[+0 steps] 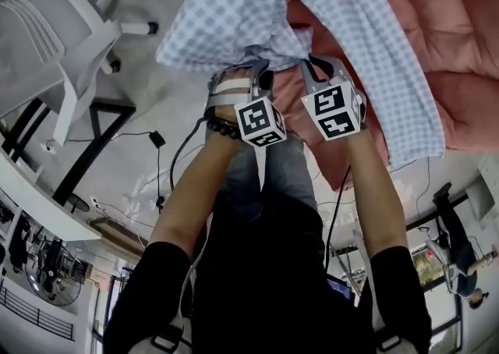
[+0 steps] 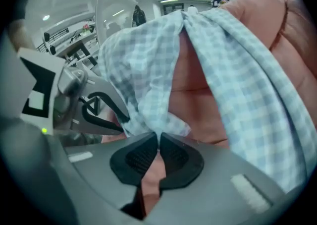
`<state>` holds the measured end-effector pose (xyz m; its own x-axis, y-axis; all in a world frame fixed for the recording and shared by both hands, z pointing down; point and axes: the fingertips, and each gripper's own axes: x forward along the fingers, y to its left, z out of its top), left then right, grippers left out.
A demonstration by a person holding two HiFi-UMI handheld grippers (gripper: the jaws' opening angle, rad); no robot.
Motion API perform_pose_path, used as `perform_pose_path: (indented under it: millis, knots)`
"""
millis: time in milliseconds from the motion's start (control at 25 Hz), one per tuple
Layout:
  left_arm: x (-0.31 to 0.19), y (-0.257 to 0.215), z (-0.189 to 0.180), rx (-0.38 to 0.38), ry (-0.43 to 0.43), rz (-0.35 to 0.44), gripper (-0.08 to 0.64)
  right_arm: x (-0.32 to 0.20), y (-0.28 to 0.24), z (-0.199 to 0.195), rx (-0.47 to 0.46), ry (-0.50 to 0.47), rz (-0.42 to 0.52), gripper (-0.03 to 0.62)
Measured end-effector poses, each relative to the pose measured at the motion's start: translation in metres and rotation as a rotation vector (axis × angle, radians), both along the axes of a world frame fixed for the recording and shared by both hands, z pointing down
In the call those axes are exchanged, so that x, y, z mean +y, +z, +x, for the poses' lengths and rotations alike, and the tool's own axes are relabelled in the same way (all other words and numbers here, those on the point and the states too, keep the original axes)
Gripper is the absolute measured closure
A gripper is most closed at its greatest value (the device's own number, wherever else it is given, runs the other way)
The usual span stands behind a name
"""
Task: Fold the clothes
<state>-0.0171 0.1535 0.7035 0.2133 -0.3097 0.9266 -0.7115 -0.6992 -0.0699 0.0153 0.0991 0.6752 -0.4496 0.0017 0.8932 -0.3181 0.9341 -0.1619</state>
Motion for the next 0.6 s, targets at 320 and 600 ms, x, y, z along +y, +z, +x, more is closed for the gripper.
perform_pose_path:
  millis: [320, 600]
  knots:
    - [0.002, -0.026, 0.009, 0.104, 0.036, -0.021, 0.538, -0.014, -0.035, 0.017, -0.023, 0.09, 0.031, 0.572]
    - [0.016, -0.116, 0.035, 0.233, 0.153, 0.032, 0.538, -0.016, -0.098, 0.039, -0.031, 0.163, 0.09, 0.572]
